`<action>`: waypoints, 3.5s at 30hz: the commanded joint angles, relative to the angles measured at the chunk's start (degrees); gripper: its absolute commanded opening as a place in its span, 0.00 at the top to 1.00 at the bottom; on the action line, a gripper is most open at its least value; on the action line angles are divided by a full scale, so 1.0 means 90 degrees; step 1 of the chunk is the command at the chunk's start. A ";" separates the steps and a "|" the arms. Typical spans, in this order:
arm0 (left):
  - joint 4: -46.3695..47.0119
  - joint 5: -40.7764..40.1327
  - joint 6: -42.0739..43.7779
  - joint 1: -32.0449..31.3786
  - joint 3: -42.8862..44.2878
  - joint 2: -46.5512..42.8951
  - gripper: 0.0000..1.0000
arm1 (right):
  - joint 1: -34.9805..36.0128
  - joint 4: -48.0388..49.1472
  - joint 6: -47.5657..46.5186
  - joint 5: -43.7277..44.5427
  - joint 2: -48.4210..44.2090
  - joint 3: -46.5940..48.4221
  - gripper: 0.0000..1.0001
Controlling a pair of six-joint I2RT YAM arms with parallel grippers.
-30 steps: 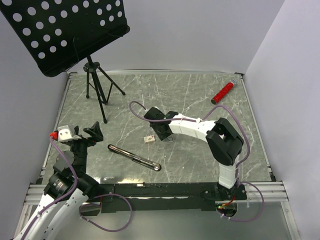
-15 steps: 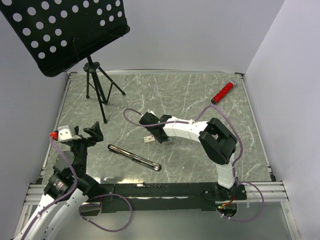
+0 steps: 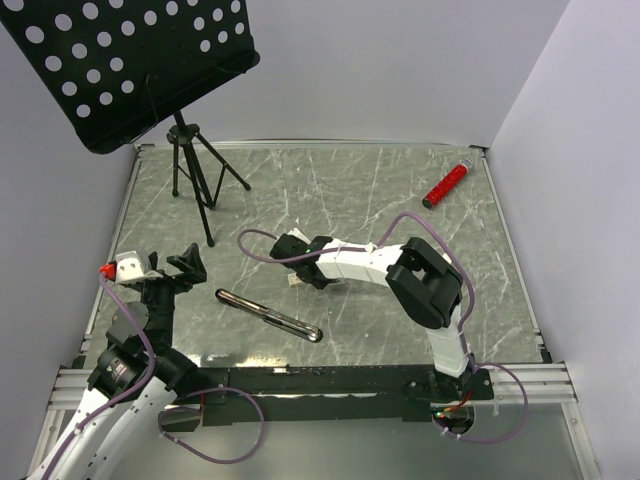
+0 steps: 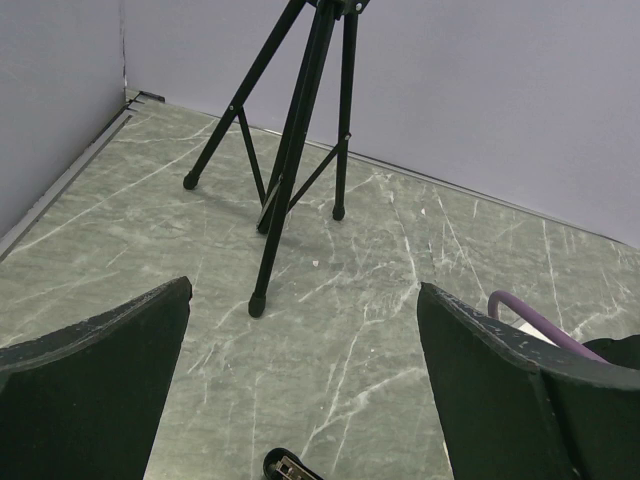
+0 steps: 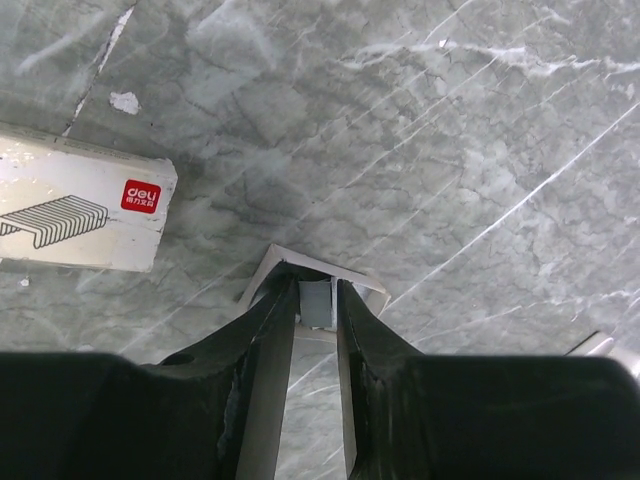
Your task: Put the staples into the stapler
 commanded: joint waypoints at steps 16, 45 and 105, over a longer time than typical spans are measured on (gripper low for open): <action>0.0230 0.0083 0.0109 0.0019 0.0005 -0.0058 0.01 | 0.0061 -0.0271 -0.0063 0.0182 -0.0355 0.0373 0.82; 0.0270 0.0278 0.0119 0.0019 -0.0005 0.0030 0.01 | 0.0041 0.1174 0.0864 -0.2797 -0.2856 -0.2605 0.79; 0.0172 0.0123 0.0031 0.0029 0.0044 -0.0019 0.01 | 0.0480 0.0207 0.0152 -0.2982 -0.2435 -0.0888 0.83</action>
